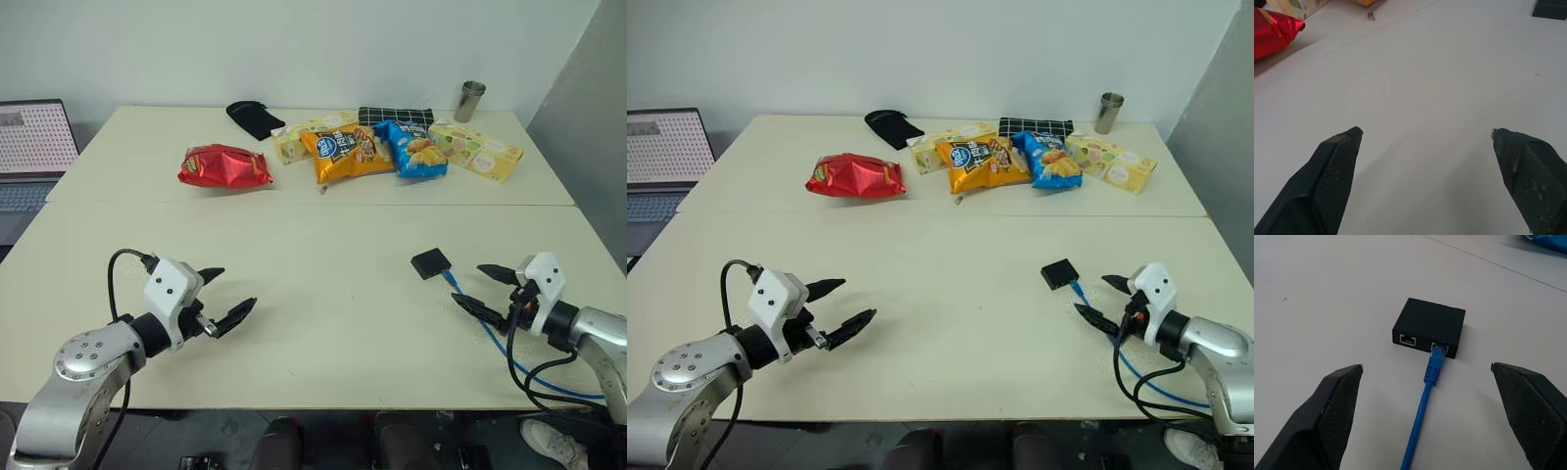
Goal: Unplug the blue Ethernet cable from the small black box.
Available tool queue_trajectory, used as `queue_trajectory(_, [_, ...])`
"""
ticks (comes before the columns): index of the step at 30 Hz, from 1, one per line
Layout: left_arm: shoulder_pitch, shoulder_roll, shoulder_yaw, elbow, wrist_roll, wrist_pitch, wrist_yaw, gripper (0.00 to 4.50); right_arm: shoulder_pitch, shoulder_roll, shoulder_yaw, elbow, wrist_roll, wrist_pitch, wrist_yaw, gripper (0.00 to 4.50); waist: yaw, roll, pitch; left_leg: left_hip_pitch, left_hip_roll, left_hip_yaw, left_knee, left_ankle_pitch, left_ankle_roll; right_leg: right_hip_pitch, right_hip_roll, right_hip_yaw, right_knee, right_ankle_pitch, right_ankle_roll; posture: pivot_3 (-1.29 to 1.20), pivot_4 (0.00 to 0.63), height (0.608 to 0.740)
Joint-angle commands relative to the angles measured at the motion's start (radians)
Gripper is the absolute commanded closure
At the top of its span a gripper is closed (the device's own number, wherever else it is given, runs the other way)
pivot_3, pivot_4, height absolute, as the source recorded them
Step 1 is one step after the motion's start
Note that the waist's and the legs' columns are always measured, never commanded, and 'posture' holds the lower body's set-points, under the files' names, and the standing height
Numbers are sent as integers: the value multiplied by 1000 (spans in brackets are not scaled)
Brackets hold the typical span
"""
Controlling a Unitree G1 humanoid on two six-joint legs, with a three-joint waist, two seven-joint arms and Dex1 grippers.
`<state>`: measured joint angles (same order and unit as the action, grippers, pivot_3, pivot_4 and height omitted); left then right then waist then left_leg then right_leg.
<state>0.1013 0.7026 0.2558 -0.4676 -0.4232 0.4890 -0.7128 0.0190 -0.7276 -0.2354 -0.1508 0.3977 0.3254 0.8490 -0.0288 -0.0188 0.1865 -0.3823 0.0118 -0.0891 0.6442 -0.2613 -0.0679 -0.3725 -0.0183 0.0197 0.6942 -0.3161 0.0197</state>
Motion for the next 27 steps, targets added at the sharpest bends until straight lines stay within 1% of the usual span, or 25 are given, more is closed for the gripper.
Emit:
queue_trajectory(1, [-16, 1, -5, -8, -7, -27, -14, 0, -2, -11, -38, -43, 18, 7, -7, 42, -1, 0, 0, 0, 0, 0, 0, 0, 0, 0, 0, 0, 0, 0, 0, 0, 150, 740])
queue_trajectory(9, [-28, 8, -14, -27, -5, -6, -13, 0, -4, -11, -40, -60, 17, 20, -23, 42, -1, 0, 0, 0, 0, 0, 0, 0, 0, 0, 0, 0, 0, 0, 0, 0, 150, 740])
queue_trajectory(14, [-39, 28, -32, -37, -21, 14, -49, 0, 12, 5, -48, -86, 20, 30, -60, 42, 0, 0, 0, 0, 0, 0, 0, 0, 0, 0, 0, 0, 0, 0, 0, 0, 150, 740])
queue_trajectory(17, [-77, 40, -44, -15, -30, 5, -82, 0, 43, 22, -50, -131, 28, 61, -95, 42, 0, 0, 0, 0, 0, 0, 0, 0, 0, 0, 0, 0, 0, 0, 0, 0, 150, 740])
queue_trajectory(20, [-152, 33, -93, 23, -20, -32, -121, 0, 42, 43, -32, -171, 19, 122, -161, 42, 1, 0, 0, 0, 0, 0, 0, 0, 0, 0, 0, 0, 0, 0, 0, 0, 150, 740])
queue_trajectory(23, [-202, 17, -134, 35, -63, -31, -182, 0, 7, 67, -3, -195, 3, 192, -232, 42, 0, 0, 0, 0, -1, 1, 1, 0, 0, 0, 0, 0, 1, 0, 0, 0, 150, 740])
queue_trajectory(27, [-281, 31, -188, 58, -128, 13, -279, 0, -13, 88, 39, -191, -20, 240, -279, 42, -1, 0, 0, 0, -1, 1, 0, 0, 0, -1, 1, 0, 1, 0, 0, 0, 150, 740])
